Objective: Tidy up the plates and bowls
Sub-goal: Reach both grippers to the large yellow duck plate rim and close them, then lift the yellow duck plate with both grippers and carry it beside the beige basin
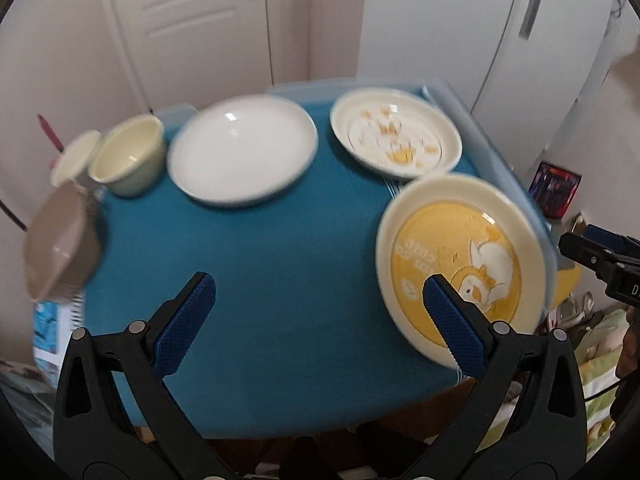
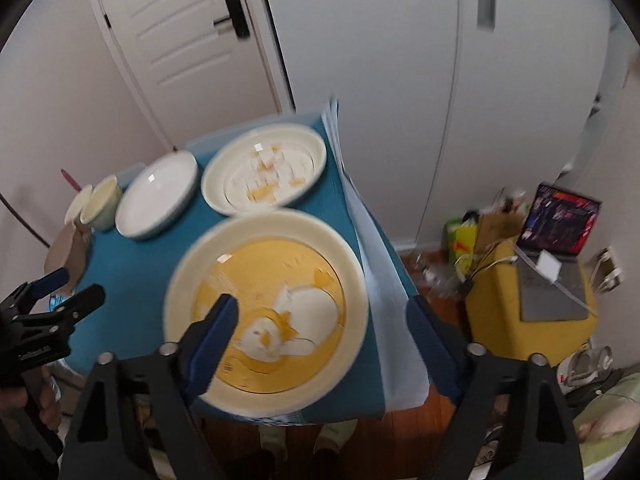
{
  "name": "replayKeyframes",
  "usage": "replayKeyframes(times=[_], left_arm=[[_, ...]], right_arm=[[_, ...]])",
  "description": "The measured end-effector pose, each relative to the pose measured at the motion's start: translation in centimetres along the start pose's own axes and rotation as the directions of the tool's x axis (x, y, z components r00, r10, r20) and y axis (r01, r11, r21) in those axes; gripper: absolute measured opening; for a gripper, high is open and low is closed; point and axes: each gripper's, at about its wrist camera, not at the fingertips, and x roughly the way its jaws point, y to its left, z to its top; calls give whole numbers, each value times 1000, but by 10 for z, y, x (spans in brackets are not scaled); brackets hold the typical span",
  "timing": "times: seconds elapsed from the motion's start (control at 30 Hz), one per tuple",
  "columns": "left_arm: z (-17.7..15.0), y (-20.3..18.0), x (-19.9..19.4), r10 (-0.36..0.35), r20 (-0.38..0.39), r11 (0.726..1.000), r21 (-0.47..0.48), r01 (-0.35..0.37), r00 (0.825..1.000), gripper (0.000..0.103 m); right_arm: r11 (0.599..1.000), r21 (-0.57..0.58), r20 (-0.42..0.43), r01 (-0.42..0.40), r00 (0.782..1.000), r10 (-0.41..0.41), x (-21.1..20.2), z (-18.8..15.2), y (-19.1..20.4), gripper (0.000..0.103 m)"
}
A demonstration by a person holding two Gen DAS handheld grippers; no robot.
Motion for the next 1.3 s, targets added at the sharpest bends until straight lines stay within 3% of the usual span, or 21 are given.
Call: replayKeyframes(times=[0.07, 0.13, 0.27, 0.4, 0.47, 0.6, 0.67, 0.87, 1.07, 1.3], left_arm=[[-2, -7, 21, -9, -40, 1000, -5, 9, 999, 98], [-3, -14, 37, -22, -79, 1000, -14, 21, 997, 86], [-8, -20, 61, -39, -130, 999, -36, 34, 991, 75], [-11, -25, 73, -62, -149, 998, -42, 57, 987, 58], [-12, -26, 78, -75, -161, 997, -44, 69, 984, 47], [-10, -26, 81, -129, -156, 991, -69, 119, 979, 27], [-9, -29, 81, -142, -158, 989, -62, 133, 977, 20], [-8, -29, 82, -158, -162, 986, -85, 146, 974, 18], [-11, -32, 83, -130, -155, 990, -69, 121, 979, 18], [-4, -31, 71, -111, -98, 993, -44, 107, 989, 18]], right_arm=[[999, -2, -35, -39, 999, 38, 17, -2, -13, 69], [998, -10, -65, -64, 996, 63, 33, -2, -21, 65], [990, -16, -110, -138, 985, 136, 60, 1, -35, 52], [983, -21, -131, -180, 976, 176, 76, 2, -40, 34], [981, -27, -139, -195, 972, 189, 81, 2, -43, 32], [974, -31, -151, -226, 964, 219, 88, 3, -43, 17], [971, -35, -156, -235, 961, 227, 91, 4, -41, 15], [967, -28, -154, -253, 957, 246, 96, 7, -41, 15], [966, -46, -152, -254, 958, 244, 96, 6, -40, 15], [964, -96, -111, -248, 965, 238, 85, 4, -32, 15]])
